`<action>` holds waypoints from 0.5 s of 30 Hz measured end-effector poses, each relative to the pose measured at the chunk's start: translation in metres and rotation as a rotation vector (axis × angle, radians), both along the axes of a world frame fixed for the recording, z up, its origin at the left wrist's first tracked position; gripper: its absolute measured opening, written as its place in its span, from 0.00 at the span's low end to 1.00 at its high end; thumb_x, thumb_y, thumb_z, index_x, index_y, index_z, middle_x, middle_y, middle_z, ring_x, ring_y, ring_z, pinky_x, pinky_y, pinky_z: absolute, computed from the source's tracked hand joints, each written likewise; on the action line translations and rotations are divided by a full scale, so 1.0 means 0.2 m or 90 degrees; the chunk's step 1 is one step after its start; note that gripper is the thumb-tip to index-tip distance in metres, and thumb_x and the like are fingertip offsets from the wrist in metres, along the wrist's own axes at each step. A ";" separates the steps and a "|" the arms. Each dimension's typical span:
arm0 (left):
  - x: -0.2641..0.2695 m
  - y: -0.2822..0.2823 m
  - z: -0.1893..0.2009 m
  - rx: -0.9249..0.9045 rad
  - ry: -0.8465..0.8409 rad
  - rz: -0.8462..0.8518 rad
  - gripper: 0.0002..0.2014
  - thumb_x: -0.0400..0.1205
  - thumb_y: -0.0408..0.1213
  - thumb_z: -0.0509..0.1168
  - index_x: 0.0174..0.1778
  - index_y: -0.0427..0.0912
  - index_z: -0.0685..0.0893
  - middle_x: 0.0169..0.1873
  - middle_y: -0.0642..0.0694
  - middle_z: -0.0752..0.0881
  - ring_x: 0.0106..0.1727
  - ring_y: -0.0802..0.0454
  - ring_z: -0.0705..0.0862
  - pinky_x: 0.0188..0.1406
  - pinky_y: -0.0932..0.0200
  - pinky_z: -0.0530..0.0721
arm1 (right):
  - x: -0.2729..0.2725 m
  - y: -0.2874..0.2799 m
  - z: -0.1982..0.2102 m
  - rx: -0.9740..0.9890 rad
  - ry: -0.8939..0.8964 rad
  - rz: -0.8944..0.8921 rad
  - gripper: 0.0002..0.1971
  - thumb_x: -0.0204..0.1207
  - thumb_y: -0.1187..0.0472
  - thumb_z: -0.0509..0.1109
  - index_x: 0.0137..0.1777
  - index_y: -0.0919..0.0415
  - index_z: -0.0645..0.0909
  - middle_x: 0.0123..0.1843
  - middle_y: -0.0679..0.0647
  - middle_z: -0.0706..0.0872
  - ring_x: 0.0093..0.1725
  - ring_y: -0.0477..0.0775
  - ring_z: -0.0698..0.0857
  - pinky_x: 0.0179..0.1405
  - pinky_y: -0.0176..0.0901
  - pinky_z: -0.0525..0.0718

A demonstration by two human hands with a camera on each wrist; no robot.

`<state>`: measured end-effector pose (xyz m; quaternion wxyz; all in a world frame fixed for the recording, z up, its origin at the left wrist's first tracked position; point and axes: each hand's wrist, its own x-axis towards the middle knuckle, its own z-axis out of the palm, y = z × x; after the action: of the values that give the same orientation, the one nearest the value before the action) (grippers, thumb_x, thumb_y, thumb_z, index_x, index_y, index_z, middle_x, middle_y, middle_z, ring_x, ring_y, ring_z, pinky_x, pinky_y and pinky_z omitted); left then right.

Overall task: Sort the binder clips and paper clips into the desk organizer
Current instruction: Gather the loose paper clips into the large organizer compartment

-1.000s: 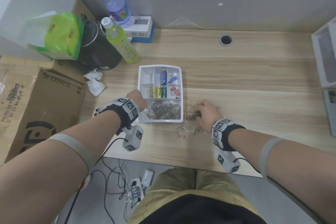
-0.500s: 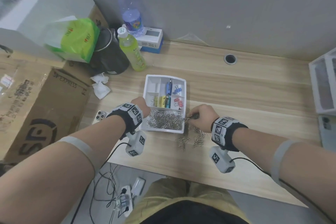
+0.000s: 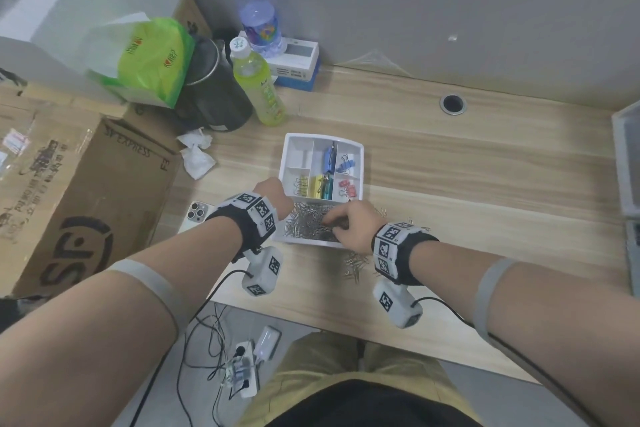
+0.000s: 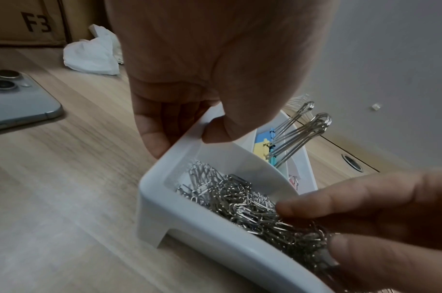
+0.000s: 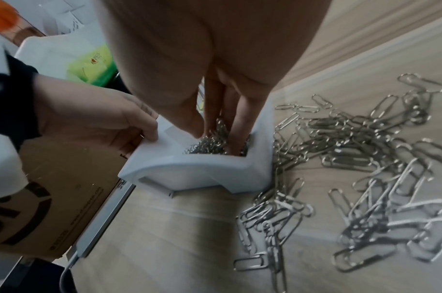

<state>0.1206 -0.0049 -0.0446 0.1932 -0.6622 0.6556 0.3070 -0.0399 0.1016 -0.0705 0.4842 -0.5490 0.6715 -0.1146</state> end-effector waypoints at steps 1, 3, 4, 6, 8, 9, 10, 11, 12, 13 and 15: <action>0.00 0.00 0.00 0.001 -0.002 -0.001 0.10 0.81 0.30 0.58 0.33 0.40 0.71 0.31 0.45 0.76 0.28 0.48 0.76 0.27 0.58 0.77 | -0.02 0.00 0.00 0.006 -0.007 -0.006 0.17 0.75 0.64 0.67 0.58 0.45 0.88 0.56 0.47 0.90 0.50 0.50 0.89 0.57 0.46 0.88; -0.01 0.00 0.02 0.006 -0.008 -0.004 0.11 0.81 0.29 0.58 0.33 0.40 0.70 0.31 0.45 0.75 0.26 0.49 0.75 0.24 0.59 0.76 | -0.06 0.00 0.03 -0.002 -0.015 -0.021 0.19 0.75 0.65 0.64 0.60 0.46 0.87 0.57 0.46 0.88 0.42 0.48 0.90 0.47 0.44 0.90; -0.01 0.00 0.02 0.008 -0.012 -0.007 0.11 0.81 0.29 0.58 0.32 0.39 0.70 0.30 0.45 0.75 0.26 0.49 0.75 0.23 0.60 0.76 | -0.08 0.00 0.04 -0.011 -0.016 -0.029 0.19 0.76 0.66 0.64 0.61 0.48 0.86 0.56 0.46 0.87 0.37 0.46 0.89 0.40 0.40 0.90; -0.02 0.00 0.03 0.008 -0.017 -0.011 0.11 0.82 0.29 0.58 0.32 0.39 0.70 0.30 0.45 0.75 0.25 0.49 0.75 0.22 0.60 0.75 | -0.11 0.01 0.06 -0.029 -0.027 -0.054 0.20 0.76 0.68 0.63 0.62 0.49 0.86 0.56 0.49 0.89 0.34 0.43 0.87 0.34 0.35 0.87; -0.02 0.00 0.04 0.006 -0.018 -0.010 0.11 0.81 0.29 0.58 0.32 0.39 0.70 0.29 0.45 0.75 0.25 0.49 0.74 0.22 0.60 0.74 | -0.15 0.01 0.07 -0.055 -0.024 -0.089 0.18 0.77 0.68 0.64 0.60 0.51 0.86 0.53 0.48 0.89 0.34 0.42 0.85 0.37 0.37 0.88; -0.02 0.00 0.04 0.004 -0.019 -0.008 0.12 0.81 0.29 0.58 0.32 0.39 0.70 0.29 0.45 0.74 0.24 0.49 0.74 0.21 0.60 0.74 | -0.18 0.01 0.07 -0.072 -0.005 -0.107 0.17 0.77 0.67 0.65 0.60 0.51 0.86 0.51 0.45 0.88 0.35 0.40 0.85 0.39 0.38 0.87; -0.02 0.00 0.04 0.003 -0.020 -0.007 0.12 0.81 0.29 0.58 0.31 0.40 0.69 0.29 0.45 0.74 0.24 0.50 0.74 0.21 0.60 0.73 | -0.20 0.02 0.06 -0.088 0.025 -0.120 0.16 0.77 0.65 0.66 0.60 0.51 0.85 0.50 0.44 0.88 0.37 0.41 0.85 0.41 0.39 0.87; -0.02 0.00 0.05 -0.001 -0.023 -0.006 0.12 0.81 0.29 0.59 0.32 0.40 0.69 0.29 0.45 0.74 0.25 0.50 0.73 0.21 0.61 0.72 | -0.23 0.02 0.04 -0.094 0.063 -0.119 0.15 0.76 0.63 0.67 0.61 0.50 0.84 0.50 0.45 0.88 0.42 0.44 0.86 0.44 0.42 0.88; -0.01 0.00 0.05 -0.006 -0.027 -0.005 0.12 0.82 0.30 0.59 0.32 0.40 0.69 0.29 0.46 0.74 0.26 0.51 0.73 0.22 0.61 0.72 | -0.26 0.02 0.02 -0.083 0.107 -0.101 0.16 0.75 0.60 0.68 0.63 0.51 0.82 0.54 0.47 0.87 0.49 0.49 0.87 0.50 0.46 0.87; -0.01 -0.01 0.05 -0.013 -0.032 -0.002 0.12 0.82 0.31 0.60 0.32 0.40 0.70 0.30 0.46 0.74 0.26 0.52 0.73 0.23 0.62 0.71 | -0.29 0.02 -0.01 -0.053 0.160 -0.063 0.21 0.73 0.56 0.70 0.67 0.52 0.79 0.61 0.51 0.85 0.59 0.54 0.84 0.58 0.49 0.85; 0.01 -0.01 0.05 -0.018 -0.047 0.004 0.12 0.82 0.31 0.60 0.32 0.40 0.70 0.30 0.46 0.75 0.27 0.52 0.73 0.24 0.62 0.71 | -0.33 0.04 -0.07 0.015 0.247 0.027 0.36 0.65 0.49 0.75 0.75 0.53 0.71 0.71 0.56 0.75 0.70 0.58 0.73 0.67 0.52 0.77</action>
<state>0.1236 -0.0076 -0.0345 0.2066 -0.6780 0.6501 0.2738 -0.1064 0.1092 -0.0839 0.3544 -0.5692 0.7418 0.0112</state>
